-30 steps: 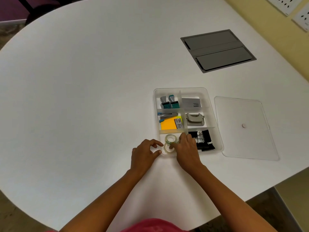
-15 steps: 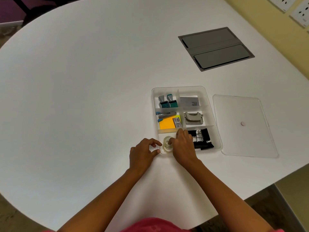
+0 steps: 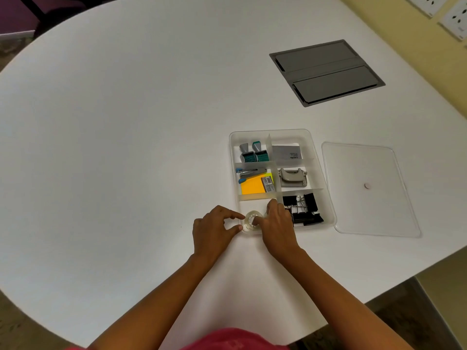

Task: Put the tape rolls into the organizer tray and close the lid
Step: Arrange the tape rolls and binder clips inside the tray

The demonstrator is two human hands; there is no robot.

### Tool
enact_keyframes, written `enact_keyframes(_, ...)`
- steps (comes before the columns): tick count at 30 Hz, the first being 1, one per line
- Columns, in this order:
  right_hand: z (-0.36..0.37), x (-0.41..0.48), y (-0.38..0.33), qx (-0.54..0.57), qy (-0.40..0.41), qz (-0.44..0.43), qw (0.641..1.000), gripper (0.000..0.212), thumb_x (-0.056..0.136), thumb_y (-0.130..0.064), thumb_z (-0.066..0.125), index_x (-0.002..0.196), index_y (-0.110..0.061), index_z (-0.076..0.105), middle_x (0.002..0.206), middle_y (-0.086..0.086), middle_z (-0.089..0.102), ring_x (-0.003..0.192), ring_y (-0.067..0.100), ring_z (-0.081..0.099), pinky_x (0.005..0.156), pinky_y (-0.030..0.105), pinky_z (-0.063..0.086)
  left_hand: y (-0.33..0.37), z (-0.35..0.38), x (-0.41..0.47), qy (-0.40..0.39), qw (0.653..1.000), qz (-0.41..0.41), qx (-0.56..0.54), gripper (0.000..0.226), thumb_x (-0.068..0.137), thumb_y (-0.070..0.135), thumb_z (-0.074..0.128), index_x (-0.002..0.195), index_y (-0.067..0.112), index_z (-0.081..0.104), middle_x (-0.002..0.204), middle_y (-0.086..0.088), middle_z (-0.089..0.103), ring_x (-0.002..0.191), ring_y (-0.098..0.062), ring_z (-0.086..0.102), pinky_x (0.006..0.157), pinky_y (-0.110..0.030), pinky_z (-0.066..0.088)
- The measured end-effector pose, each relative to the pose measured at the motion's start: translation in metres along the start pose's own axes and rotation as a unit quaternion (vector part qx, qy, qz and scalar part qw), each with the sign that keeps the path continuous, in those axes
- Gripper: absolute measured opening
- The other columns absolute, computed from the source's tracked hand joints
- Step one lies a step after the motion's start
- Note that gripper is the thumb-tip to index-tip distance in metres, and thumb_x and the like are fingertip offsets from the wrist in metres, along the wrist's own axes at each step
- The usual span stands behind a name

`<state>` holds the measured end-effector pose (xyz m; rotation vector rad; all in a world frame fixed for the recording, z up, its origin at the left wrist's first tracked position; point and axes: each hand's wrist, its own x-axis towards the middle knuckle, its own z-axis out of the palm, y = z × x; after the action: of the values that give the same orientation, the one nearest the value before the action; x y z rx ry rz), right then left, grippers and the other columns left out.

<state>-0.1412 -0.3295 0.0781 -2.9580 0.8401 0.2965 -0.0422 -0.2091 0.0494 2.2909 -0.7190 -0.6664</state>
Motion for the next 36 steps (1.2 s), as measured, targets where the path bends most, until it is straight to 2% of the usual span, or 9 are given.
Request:
enact_keyframes(4,0.004,-0.001,0.002,-0.008,-0.001,-0.004,1.000,0.029,0.042,-0.018,0.097,0.063,-0.017,0.076,0.070,0.010,0.061,0.062,0.026,0.061,0.051,0.028,0.049,-0.003,-0.001,0.003,-0.011,1.000,0.002,0.025,0.029,0.077,0.054,0.064,0.102,0.041,0.069,0.117,0.014,0.065,0.102,-0.011,0.059,0.094,-0.037,0.043)
enact_keyframes(8,0.006,0.001,0.001,-0.022,-0.005,0.005,1.000,0.027,0.045,-0.021,0.096,0.062,-0.016,0.076,0.073,0.009,0.062,0.065,0.025,0.062,0.054,0.028,0.050,-0.004,0.001,0.002,-0.005,1.000,0.000,0.020,0.028,0.077,0.055,0.064,0.102,0.044,0.068,0.117,0.014,0.064,0.101,-0.011,0.059,0.092,-0.035,0.039)
enact_keyframes(10,0.007,0.002,0.001,-0.025,-0.023,0.008,0.999,0.019,0.061,-0.020,0.089,0.074,-0.013,0.077,0.085,0.011,0.062,0.078,0.026,0.062,0.063,0.031,0.050,-0.004,0.001,0.002,-0.001,1.000,0.000,0.019,0.027,0.077,0.055,0.063,0.102,0.044,0.068,0.117,0.014,0.064,0.101,-0.011,0.059,0.093,-0.035,0.039)
enact_keyframes(13,0.015,0.005,0.004,-0.021,-0.045,0.007,0.999,0.018,0.089,-0.020,0.064,0.105,-0.012,0.068,0.116,0.014,0.051,0.106,0.029,0.050,0.085,0.035,0.043,-0.005,0.001,0.001,0.003,1.000,0.006,0.019,0.027,0.077,0.054,0.064,0.101,0.044,0.068,0.117,0.014,0.064,0.101,-0.010,0.059,0.094,-0.036,0.038)
enact_keyframes(15,0.017,0.007,0.004,-0.021,-0.060,0.009,0.998,0.022,0.093,-0.021,0.058,0.112,-0.013,0.064,0.127,0.015,0.044,0.115,0.030,0.043,0.092,0.036,0.039,-0.006,0.002,0.002,0.004,1.000,0.008,0.021,0.027,0.077,0.054,0.064,0.101,0.044,0.068,0.117,0.013,0.064,0.103,-0.010,0.058,0.095,-0.037,0.038)
enact_keyframes(18,0.017,0.010,0.003,-0.015,-0.071,0.015,0.997,0.022,0.093,-0.021,0.057,0.113,-0.014,0.062,0.134,0.016,0.039,0.119,0.030,0.041,0.095,0.036,0.038,-0.006,0.002,0.002,0.003,1.000,0.006,0.023,0.026,0.077,0.054,0.064,0.101,0.045,0.068,0.117,0.013,0.064,0.102,-0.009,0.058,0.095,-0.036,0.037)
enact_keyframes(30,0.016,0.013,0.005,-0.013,-0.074,0.008,0.997,0.026,0.092,-0.019,0.058,0.117,-0.013,0.059,0.138,0.017,0.036,0.121,0.031,0.039,0.099,0.038,0.036,-0.007,0.003,0.002,0.002,1.000,-0.003,0.025,0.027,0.076,0.056,0.064,0.101,0.046,0.067,0.118,0.013,0.062,0.103,-0.009,0.057,0.096,-0.036,0.036)
enact_keyframes(32,0.013,0.013,0.005,0.009,-0.039,0.006,0.999,0.030,0.088,-0.016,0.063,0.118,-0.013,0.058,0.130,0.017,0.043,0.117,0.031,0.042,0.093,0.039,0.037,-0.006,0.004,0.002,0.003,1.000,-0.003,0.023,0.028,0.076,0.055,0.064,0.102,0.045,0.067,0.118,0.013,0.062,0.103,-0.009,0.057,0.096,-0.036,0.037)
enact_keyframes(36,0.004,0.019,0.006,0.105,0.046,-0.020,0.993,0.034,0.062,0.000,0.083,0.093,-0.005,0.069,0.098,0.018,0.063,0.089,0.034,0.060,0.072,0.041,0.049,-0.005,0.004,0.002,0.002,1.000,-0.008,0.021,0.028,0.077,0.055,0.064,0.102,0.045,0.067,0.118,0.013,0.063,0.103,-0.009,0.057,0.097,-0.037,0.038)
